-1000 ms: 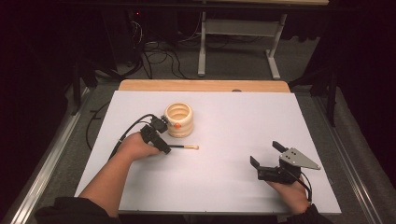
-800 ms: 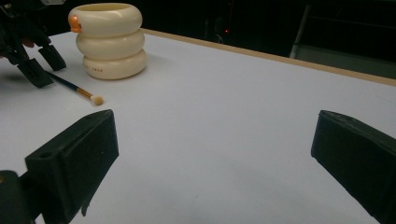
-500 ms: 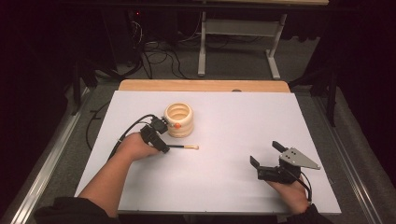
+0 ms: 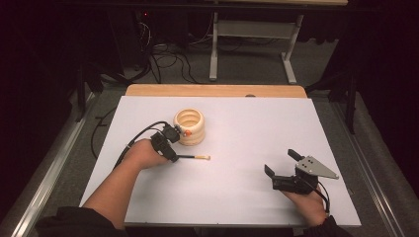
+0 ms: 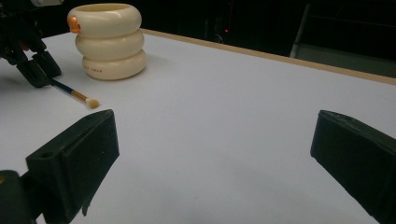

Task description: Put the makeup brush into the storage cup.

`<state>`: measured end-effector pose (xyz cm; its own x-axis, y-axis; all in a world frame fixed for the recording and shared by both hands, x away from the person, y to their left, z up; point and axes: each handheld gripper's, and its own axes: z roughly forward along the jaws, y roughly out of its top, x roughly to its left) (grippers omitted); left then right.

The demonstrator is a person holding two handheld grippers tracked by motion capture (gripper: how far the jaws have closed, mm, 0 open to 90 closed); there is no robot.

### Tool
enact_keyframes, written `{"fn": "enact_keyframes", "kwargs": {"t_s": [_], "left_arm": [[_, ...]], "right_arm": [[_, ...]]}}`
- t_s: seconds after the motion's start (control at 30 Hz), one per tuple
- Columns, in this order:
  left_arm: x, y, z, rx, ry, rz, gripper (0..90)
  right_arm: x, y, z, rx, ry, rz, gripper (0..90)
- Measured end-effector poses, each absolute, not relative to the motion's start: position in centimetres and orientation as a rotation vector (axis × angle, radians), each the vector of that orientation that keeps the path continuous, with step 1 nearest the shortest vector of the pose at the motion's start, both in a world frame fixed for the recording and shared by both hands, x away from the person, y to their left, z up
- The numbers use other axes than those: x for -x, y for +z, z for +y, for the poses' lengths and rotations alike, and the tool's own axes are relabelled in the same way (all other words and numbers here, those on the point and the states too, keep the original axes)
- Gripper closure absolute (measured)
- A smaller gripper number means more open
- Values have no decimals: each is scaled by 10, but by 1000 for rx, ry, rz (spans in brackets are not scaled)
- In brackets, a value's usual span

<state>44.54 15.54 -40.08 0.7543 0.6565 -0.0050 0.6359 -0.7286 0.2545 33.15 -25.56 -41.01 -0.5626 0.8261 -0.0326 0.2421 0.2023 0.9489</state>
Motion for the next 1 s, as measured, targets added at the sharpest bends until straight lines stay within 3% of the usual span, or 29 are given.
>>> {"fn": "enact_keyframes", "kwargs": {"t_s": [0.37, 0.77, 1.0], "left_arm": [[-445, -400, 154, -2721, 110, 1001, 660], [-444, -400, 154, -2738, 74, 933, 830], [-443, -400, 155, -2743, 75, 905, 839]], "right_arm": [[-331, -410, -256, -989, 1370, 1927, 22], [-332, -410, -256, -990, 1369, 1928, 23], [-331, -410, -256, -991, 1369, 1927, 23]]}}
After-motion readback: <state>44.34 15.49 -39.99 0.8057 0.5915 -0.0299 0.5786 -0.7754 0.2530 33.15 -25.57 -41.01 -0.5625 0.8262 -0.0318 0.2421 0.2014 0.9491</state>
